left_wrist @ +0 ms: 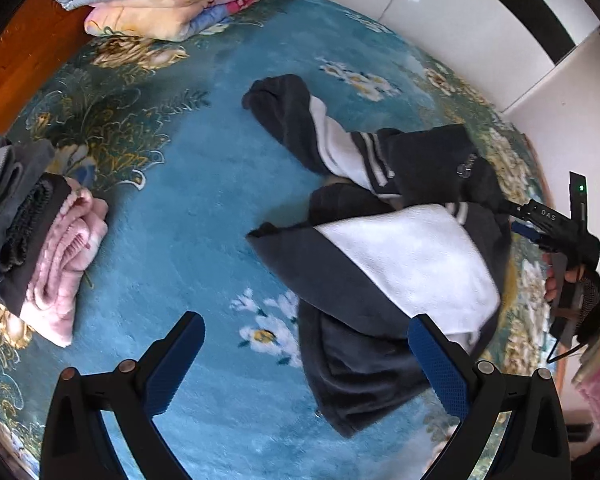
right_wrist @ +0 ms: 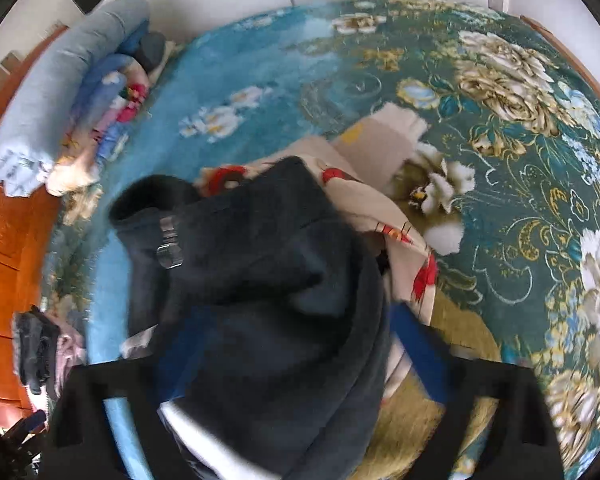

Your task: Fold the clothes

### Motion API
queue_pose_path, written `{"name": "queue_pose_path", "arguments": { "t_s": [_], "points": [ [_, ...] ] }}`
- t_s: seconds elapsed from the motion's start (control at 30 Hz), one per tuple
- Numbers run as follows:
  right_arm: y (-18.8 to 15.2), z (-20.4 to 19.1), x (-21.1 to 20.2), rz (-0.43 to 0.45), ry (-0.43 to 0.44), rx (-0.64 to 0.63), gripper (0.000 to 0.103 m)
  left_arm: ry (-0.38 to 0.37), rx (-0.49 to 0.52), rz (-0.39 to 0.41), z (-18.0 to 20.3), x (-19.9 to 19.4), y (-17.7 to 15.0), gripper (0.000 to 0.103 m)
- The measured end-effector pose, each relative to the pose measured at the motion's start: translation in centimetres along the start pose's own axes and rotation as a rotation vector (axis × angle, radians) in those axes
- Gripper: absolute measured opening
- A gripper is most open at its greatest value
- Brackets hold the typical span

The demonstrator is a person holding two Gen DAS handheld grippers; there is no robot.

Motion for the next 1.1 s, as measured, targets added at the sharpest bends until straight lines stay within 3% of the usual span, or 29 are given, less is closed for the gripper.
{"name": "queue_pose_path", "arguments": {
  "t_s": [0.13, 0.17, 0.2, 0.23, 0.27, 0.4, 0.5, 0.63, 0.77, 0.83, 0.97, 1.1],
  "points": [
    [0.2, 1.2, 2.6, -0.067, -0.019, 0.015, 0.06, 0.01, -0.016, -0.019, -0.3, 1.5, 0.5, 0.103],
    [0.1, 1.1, 2.5, -0.067, -0.035, 0.004, 0.049, 0.008, -0.018, -0.023, -0.3, 1.7, 0.8, 0.103],
    [0.0, 0.9, 2.4, -0.066, -0.05, -0.007, 0.027, 0.005, -0.018, -0.027, -0.2, 2.0, 1.2, 0.103],
    [0.0, 0.7, 2.1, -0.058, -0.063, -0.016, 0.017, 0.001, -0.019, -0.031, -0.1, 2.2, 1.6, 0.103],
    [-0.1, 0.4, 1.3, -0.034, -0.071, -0.024, 0.015, -0.007, -0.024, -0.036, 0.0, 2.5, 2.3, 0.103],
    [-1.3, -1.6, -3.1, 0.081, -0.049, -0.085, 0.013, -0.069, -0.105, -0.085, 0.6, 4.1, 5.9, 0.103],
    [-3.7, -4.4, -7.1, 0.157, 0.0, -0.18, 0.013, -0.149, -0.171, -0.064, 2.1, 5.0, 9.7, 0.102],
    [-8.4, -8.0, -9.8, 0.185, 0.001, -0.365, 0.013, -0.247, -0.195, -0.079, 5.6, 6.9, 15.0, 0.102],
    [-12.1, -9.1, -9.2, 0.15, -0.042, -0.481, 0.013, -0.352, -0.239, -0.188, 9.9, 10.0, 18.3, 0.102],
    [-13.0, -8.7, -9.0, 0.136, -0.048, -0.472, 0.013, -0.351, -0.244, -0.247, 11.8, 11.7, 19.4, 0.102],
    [-13.4, -7.4, -9.5, 0.136, -0.049, -0.435, 0.013, -0.261, -0.206, -0.379, 14.0, 14.9, 19.3, 0.102],
    [-13.7, -6.6, -9.9, 0.13, -0.045, -0.41, 0.013, -0.234, -0.269, -0.461, 13.9, 16.8, 18.3, 0.095]
  ]
}}
Point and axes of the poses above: each gripper's, at about its wrist camera, not at the fingertips, and x roughly the way its jaws point, z to its right, y to its top, the point moved 8 cm from there along x, roughly the way its jaws point, and after that the axes turned 2 degrees about x, right-handed, at the moved point
